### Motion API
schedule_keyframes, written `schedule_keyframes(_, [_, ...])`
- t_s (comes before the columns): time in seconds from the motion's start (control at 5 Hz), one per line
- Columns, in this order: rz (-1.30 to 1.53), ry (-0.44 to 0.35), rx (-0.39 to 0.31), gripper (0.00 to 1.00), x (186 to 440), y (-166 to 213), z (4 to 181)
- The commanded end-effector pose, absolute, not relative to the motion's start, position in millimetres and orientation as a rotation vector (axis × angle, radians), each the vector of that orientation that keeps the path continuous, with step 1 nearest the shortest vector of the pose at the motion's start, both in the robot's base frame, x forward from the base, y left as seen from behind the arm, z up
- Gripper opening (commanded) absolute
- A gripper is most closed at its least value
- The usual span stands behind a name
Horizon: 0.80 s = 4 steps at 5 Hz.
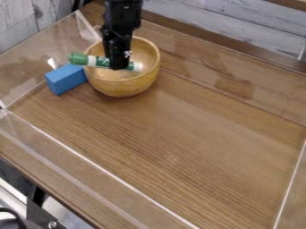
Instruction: Remove the green marker from inside the brown bowl and put it on the table
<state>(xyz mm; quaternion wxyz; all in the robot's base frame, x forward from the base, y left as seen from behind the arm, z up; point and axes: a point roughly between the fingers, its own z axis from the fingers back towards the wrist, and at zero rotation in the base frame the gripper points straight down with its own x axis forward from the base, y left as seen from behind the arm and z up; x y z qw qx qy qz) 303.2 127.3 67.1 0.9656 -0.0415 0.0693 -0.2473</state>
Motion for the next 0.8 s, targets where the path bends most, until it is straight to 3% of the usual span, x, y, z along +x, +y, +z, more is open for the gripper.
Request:
schedule_keyframes(0.0, [-0.485,0.036,-0.008,0.00,313.4,130.9,109.0])
schedule_keyframes(0.6, [-0.443,0.006,0.010,0.00,313.1,110.5,129.2])
